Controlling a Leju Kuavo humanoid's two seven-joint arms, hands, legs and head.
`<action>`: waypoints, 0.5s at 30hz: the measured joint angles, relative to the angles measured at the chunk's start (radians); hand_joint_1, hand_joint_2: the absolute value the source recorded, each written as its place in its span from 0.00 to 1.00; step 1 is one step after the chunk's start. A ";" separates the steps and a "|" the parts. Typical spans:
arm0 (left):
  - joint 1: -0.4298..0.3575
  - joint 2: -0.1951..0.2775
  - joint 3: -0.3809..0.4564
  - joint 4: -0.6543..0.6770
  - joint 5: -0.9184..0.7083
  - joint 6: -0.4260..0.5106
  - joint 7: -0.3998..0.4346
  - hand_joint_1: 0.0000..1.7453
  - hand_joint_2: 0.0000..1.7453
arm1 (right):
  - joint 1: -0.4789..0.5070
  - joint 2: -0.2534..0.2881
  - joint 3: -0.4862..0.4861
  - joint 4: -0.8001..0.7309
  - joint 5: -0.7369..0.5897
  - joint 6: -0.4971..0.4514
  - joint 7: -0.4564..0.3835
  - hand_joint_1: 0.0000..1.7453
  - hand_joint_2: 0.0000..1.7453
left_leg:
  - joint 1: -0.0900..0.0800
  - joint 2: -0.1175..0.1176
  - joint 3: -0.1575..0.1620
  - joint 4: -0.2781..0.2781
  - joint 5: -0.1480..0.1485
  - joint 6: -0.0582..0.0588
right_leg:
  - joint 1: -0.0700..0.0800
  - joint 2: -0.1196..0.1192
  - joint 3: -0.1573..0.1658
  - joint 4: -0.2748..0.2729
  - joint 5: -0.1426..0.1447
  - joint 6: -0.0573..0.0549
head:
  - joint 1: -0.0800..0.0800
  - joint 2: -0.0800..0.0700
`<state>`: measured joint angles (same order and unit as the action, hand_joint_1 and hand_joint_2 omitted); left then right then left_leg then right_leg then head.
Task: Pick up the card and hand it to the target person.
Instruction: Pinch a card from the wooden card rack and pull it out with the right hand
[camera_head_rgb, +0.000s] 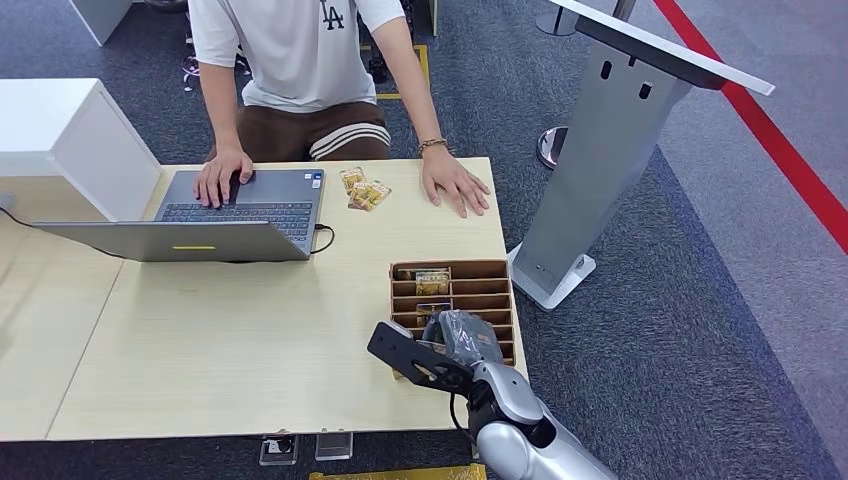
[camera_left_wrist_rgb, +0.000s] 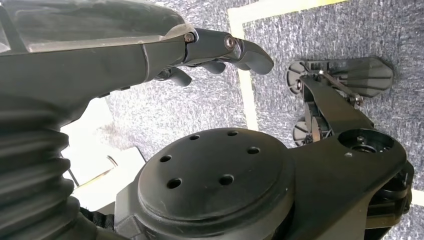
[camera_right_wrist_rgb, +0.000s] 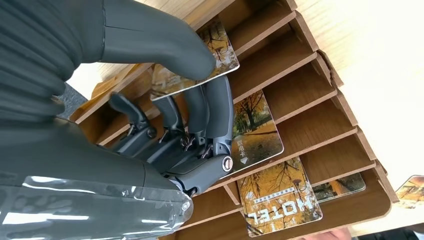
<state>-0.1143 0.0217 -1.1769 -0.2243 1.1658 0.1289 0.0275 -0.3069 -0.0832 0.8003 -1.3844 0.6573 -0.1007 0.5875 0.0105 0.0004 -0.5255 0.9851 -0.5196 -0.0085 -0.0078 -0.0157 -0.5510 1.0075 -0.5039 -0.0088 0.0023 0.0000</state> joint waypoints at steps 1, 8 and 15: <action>0.000 0.000 0.000 0.000 0.000 0.000 0.000 0.00 0.00 | 0.000 0.000 0.000 0.000 0.000 0.000 0.000 1.00 1.00 | 0.000 0.000 0.000 0.000 0.000 0.000 | 0.000 0.000 0.000 0.000 0.000 0.000 | 0.000 0.000; 0.000 0.000 -0.001 0.000 0.000 0.000 0.000 0.00 0.00 | 0.000 0.000 0.000 0.000 0.000 0.000 0.000 1.00 1.00 | 0.000 0.000 0.000 0.000 0.000 0.000 | 0.000 0.000 0.000 0.000 0.000 0.000 | 0.000 0.000; -0.001 0.000 -0.004 0.000 0.007 0.000 -0.007 0.00 0.00 | 0.000 0.000 0.000 0.001 0.001 -0.005 -0.002 1.00 1.00 | 0.000 0.000 0.000 0.000 0.000 0.000 | 0.000 0.000 0.000 0.000 0.000 0.000 | 0.000 0.000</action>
<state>-0.1157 0.0221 -1.1807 -0.2243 1.1728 0.1285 0.0207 -0.3069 -0.0833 0.8001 -1.3837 0.6579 -0.1053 0.5859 0.0105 0.0004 -0.5255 0.9851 -0.5196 -0.0085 -0.0078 -0.0157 -0.5510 1.0075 -0.5039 -0.0088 0.0022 0.0000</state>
